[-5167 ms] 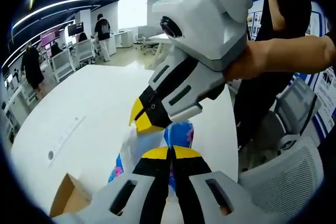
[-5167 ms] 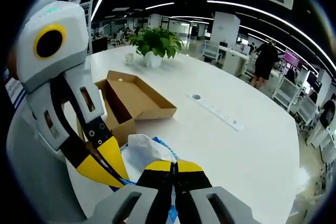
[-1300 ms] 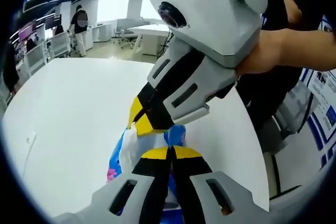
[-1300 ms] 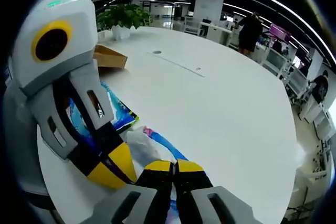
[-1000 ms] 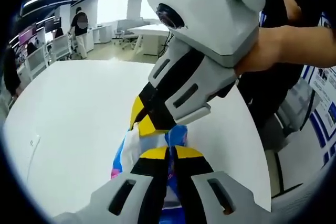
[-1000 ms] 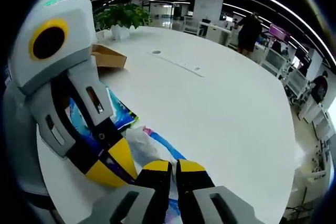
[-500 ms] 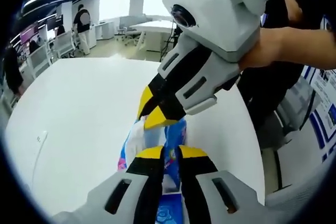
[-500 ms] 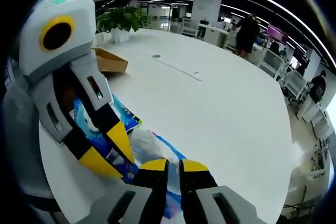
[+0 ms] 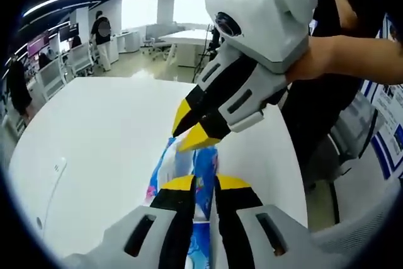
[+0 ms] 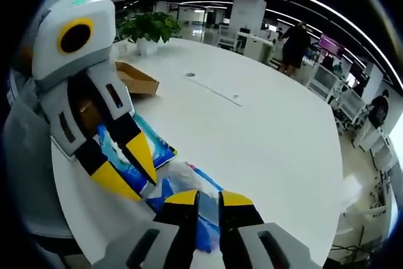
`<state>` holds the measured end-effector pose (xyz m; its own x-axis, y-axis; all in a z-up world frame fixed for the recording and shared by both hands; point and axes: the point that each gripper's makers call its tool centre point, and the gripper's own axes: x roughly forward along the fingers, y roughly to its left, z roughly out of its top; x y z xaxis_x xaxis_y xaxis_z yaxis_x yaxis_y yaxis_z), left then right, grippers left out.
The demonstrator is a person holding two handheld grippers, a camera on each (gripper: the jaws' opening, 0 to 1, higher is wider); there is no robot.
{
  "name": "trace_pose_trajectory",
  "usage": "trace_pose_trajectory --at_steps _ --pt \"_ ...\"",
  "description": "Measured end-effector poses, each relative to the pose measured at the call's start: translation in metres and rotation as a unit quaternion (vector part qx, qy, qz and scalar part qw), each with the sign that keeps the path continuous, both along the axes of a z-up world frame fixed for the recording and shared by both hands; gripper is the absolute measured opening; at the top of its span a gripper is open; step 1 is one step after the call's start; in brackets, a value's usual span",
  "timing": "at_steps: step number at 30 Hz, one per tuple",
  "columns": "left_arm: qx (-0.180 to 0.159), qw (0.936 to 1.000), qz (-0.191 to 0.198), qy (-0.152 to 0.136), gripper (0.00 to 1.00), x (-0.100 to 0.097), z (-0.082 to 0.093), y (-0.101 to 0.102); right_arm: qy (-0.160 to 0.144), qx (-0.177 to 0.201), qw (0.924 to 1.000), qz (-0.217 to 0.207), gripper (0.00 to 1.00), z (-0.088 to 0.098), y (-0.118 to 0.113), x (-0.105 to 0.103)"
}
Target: Operate the shoe box by opening the lid, removing the specified soft item, and placing it in the target area until the item is outside and the box remains undamaged.
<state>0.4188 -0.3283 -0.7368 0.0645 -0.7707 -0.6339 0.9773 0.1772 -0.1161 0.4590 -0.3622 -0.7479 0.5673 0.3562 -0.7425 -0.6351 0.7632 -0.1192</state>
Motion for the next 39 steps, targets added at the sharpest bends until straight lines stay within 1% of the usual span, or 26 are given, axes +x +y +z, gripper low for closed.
trace_pose_trajectory --at_steps 7,8,9,10,13,16,19,21,23,27,30,35,39 --pt "-0.004 0.9998 0.019 0.000 0.13 -0.002 0.009 0.020 -0.001 -0.001 1.0000 0.004 0.12 0.011 0.009 -0.011" --pt "-0.006 0.9997 0.024 0.001 0.14 -0.002 0.011 0.022 -0.001 0.000 1.0000 0.004 0.12 0.011 0.009 -0.012" --pt "-0.011 0.9994 0.030 0.012 0.17 -0.004 0.015 0.025 -0.003 0.001 1.0000 0.004 0.13 0.014 0.010 -0.011" --pt "-0.016 0.9992 0.034 0.015 0.19 -0.004 0.018 0.026 -0.003 0.002 1.0000 0.004 0.13 0.014 0.011 -0.011" --pt "-0.020 0.9991 0.038 0.008 0.21 -0.007 0.028 0.033 -0.003 0.007 1.0000 0.003 0.16 0.018 0.017 -0.013" --pt "-0.026 0.9985 0.047 0.009 0.22 -0.007 0.035 0.041 -0.003 0.004 0.9999 0.012 0.17 0.022 0.027 -0.019" --pt "-0.028 0.9987 0.043 0.006 0.29 -0.011 0.042 0.049 -0.006 0.006 0.9998 0.016 0.18 0.027 0.033 -0.022" --pt "-0.031 0.9985 0.045 0.001 0.29 -0.012 0.046 0.055 -0.009 0.002 0.9998 0.020 0.18 0.030 0.037 -0.024" --pt "-0.036 0.9982 0.048 0.003 0.30 -0.014 0.050 0.060 -0.009 0.004 0.9997 0.023 0.18 0.033 0.042 -0.026" --pt "-0.040 0.9980 0.049 0.001 0.34 -0.020 0.055 0.074 -0.011 0.005 0.9995 0.029 0.19 0.037 0.051 -0.030" --pt "-0.042 0.9978 0.051 0.003 0.37 -0.023 0.057 0.081 -0.010 0.009 0.9992 0.037 0.21 0.040 0.061 -0.035" --pt "-0.052 0.9963 0.068 0.007 0.41 -0.026 0.063 0.103 -0.010 0.013 0.9986 0.050 0.22 0.044 0.076 -0.040" --pt "-0.054 0.9951 0.082 0.005 0.43 -0.024 0.068 0.119 -0.008 0.017 0.9980 0.060 0.23 0.048 0.088 -0.043"
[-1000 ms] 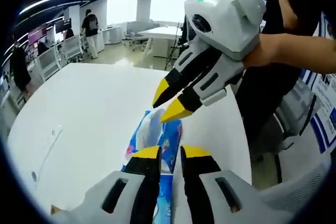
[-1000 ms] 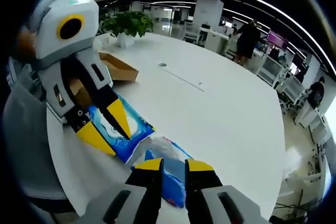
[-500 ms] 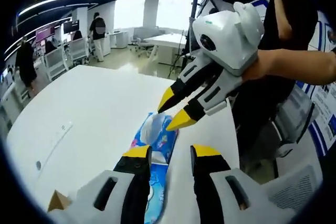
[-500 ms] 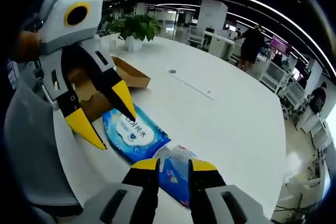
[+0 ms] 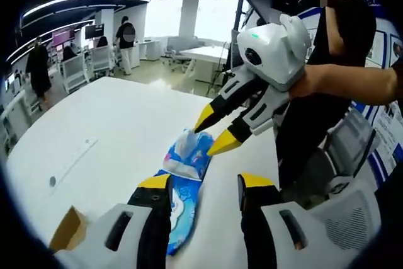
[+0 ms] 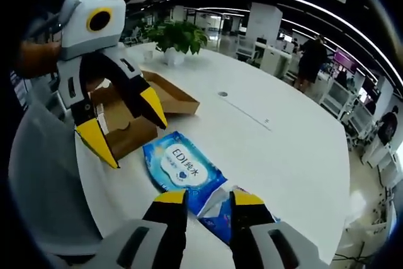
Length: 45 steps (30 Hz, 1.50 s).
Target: Operate the shoe box by opening the lid, removing the specified soft item, and placing it in the target area until the item is outside and the box remains undamaged.
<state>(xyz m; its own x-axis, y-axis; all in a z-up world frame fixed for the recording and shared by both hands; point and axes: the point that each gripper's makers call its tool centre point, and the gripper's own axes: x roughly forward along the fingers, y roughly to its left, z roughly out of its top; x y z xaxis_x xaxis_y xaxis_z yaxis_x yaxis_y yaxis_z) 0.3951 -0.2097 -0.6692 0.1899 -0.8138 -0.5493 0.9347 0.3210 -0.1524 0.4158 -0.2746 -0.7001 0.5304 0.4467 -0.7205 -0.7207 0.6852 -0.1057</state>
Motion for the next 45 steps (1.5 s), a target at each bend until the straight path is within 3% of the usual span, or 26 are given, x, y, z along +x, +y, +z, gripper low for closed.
trace_pose_trajectory --at_steps 22,37,45 --pt "-0.014 0.9965 0.081 -0.012 0.50 0.001 0.012 0.094 0.007 0.034 0.9975 0.061 0.30 0.005 0.070 -0.014" --pt "-0.029 0.9896 0.139 -0.023 0.58 -0.007 0.009 0.161 0.014 0.057 0.9879 0.144 0.34 0.008 0.125 -0.027" --pt "-0.033 0.9856 0.164 -0.021 0.60 -0.017 0.003 0.196 0.025 0.055 0.9793 0.193 0.34 -0.003 0.158 -0.037"
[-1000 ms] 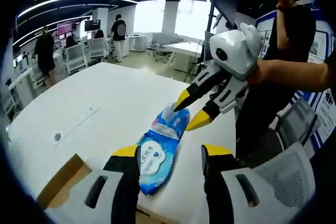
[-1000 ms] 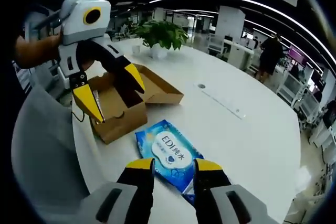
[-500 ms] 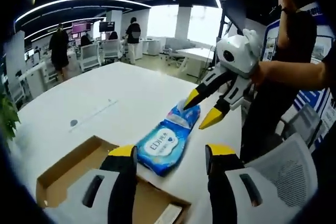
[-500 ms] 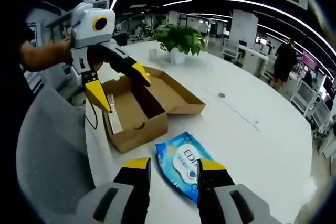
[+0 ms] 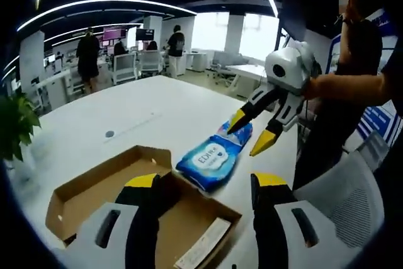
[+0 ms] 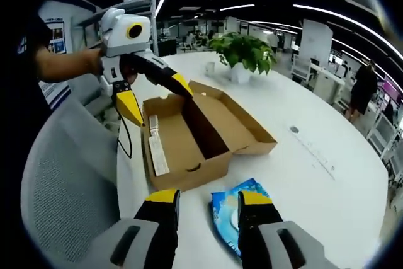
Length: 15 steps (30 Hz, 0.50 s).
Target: Operate the shoe box by opening the lid, removing the specified soft item, and placing it in the target area until the item is outside and the box remains undamaged.
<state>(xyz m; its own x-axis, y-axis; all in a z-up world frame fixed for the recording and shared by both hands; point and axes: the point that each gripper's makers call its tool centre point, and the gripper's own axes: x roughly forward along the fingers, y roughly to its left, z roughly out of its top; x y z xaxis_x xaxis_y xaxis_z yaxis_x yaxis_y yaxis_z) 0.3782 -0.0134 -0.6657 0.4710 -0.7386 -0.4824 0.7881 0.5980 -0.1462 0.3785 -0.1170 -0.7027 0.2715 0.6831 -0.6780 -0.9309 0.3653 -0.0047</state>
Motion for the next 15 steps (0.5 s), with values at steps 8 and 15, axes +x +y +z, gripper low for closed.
trace_pose_trajectory --at_steps 8,15 --pt "-0.005 0.9994 0.033 -0.007 0.61 -0.005 0.004 0.033 0.003 -0.004 0.9988 0.048 0.34 -0.009 0.028 -0.011" --pt "-0.011 0.9978 0.065 -0.012 0.61 -0.012 0.009 0.059 0.006 -0.008 0.9967 0.080 0.35 -0.014 0.049 -0.015"
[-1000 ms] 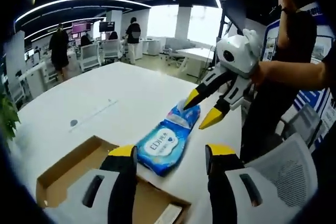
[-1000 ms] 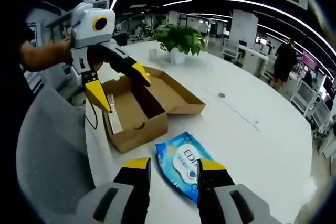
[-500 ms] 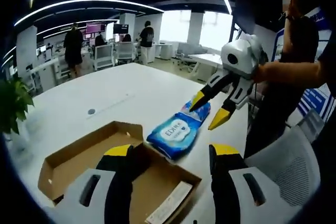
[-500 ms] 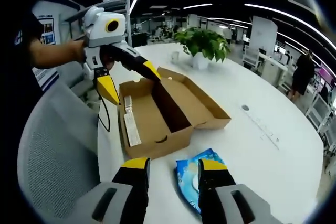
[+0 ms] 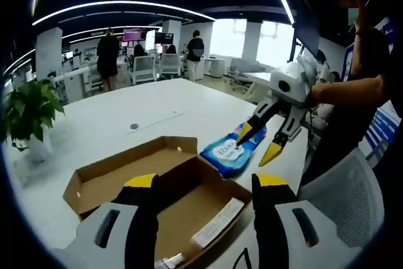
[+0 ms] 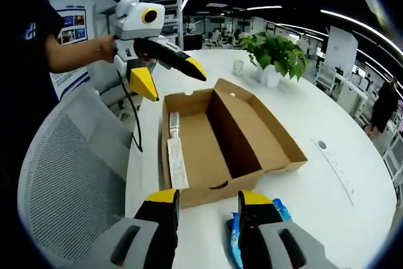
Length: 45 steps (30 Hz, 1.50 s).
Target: Operate the shoe box by opening the lid, removing the specified soft item, and placing it in the target area until the item is outside and the box remains undamaged.
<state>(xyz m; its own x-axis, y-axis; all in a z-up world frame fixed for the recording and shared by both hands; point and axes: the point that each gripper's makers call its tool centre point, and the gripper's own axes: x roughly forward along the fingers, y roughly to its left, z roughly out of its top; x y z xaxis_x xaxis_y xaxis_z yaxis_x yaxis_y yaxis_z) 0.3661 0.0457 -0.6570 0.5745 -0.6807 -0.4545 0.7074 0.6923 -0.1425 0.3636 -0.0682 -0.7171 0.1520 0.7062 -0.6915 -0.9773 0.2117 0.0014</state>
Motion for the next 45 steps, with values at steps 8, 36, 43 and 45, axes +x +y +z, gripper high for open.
trace_pose_trajectory --at_steps 8,36,43,45 --pt "-0.004 0.9995 0.032 -0.002 0.62 -0.011 0.002 0.025 0.001 -0.015 0.9993 0.033 0.36 -0.011 0.021 -0.001" --pt "-0.017 0.9911 0.131 -0.021 0.59 -0.070 0.001 0.069 0.017 -0.067 0.9914 0.111 0.36 -0.060 0.064 -0.009" --pt "-0.008 0.9897 0.140 -0.030 0.59 -0.078 -0.004 0.070 0.021 -0.078 0.9890 0.125 0.34 -0.070 0.069 -0.012" --pt "-0.007 0.9891 0.143 -0.034 0.58 -0.080 -0.004 0.070 0.024 -0.074 0.9893 0.123 0.34 -0.070 0.072 -0.011"
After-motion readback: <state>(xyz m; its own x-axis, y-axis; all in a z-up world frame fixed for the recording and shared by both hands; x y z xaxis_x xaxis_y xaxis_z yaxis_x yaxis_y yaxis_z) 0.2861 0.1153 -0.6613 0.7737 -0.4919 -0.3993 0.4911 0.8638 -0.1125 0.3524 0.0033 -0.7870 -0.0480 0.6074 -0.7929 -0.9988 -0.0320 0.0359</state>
